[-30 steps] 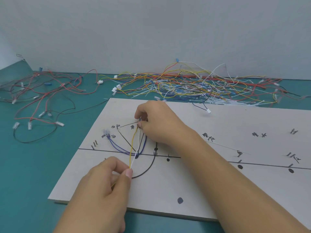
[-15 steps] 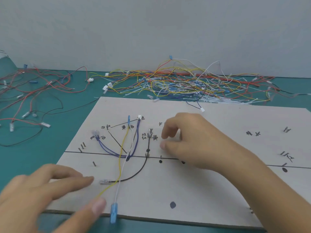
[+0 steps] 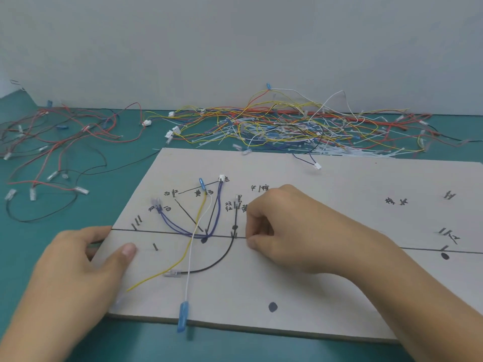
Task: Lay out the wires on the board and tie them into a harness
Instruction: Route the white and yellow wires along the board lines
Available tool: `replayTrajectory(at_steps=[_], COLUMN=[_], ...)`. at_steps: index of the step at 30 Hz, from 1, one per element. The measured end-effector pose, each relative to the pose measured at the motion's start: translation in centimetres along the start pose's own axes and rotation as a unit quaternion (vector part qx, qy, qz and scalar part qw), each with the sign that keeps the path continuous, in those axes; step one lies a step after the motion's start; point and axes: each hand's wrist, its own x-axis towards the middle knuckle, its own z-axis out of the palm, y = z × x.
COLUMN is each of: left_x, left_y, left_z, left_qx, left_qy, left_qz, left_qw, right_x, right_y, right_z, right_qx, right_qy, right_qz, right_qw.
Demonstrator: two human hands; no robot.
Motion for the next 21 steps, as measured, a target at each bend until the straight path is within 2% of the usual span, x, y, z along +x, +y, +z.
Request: replayTrajectory(at_steps=[4,8,13,17,19,21], left_x=[-1.5,-2.7,-1.8,1.5,4.2,6.2], left_y=[5.0,8.0,6.6,3.9,3.7,5.4], left_z=[0.4,1.2,0.0,-0.8,-1.1,-1.3], left_qx=[-0.007,0.031,0.056,0.079,0.107,0.12], left_qy=[0.002,-0.025,-0.078,-0.106,-0.09,-0.073], left_qz=[0.002,0.043,-0.001,0.007,0.039,0.064], left_qw=[1.0,0.998,0.995,0.991,0.989,0.988], right_x=[-0.7,-2.1,-2.2,-1.9,-1.5,-0.6], right_y=[0.5,2.2,2.4,1.8,1.2,0.7], right_z=[-1.0,-2.0,-2.2,-2.7,-3.1,-3.2], right_qx=[-0.014,0.015,0.007,-0.014,-0.018,-0.015], right_qy=[-0.015,-0.012,-0.013,-0.028,-0.003,0.062], right_qz=[0.031,0.062,0.081,0.09,0.101,0.106], right_qw=[0.999,0.998,0.997,0.995,0.995,0.992])
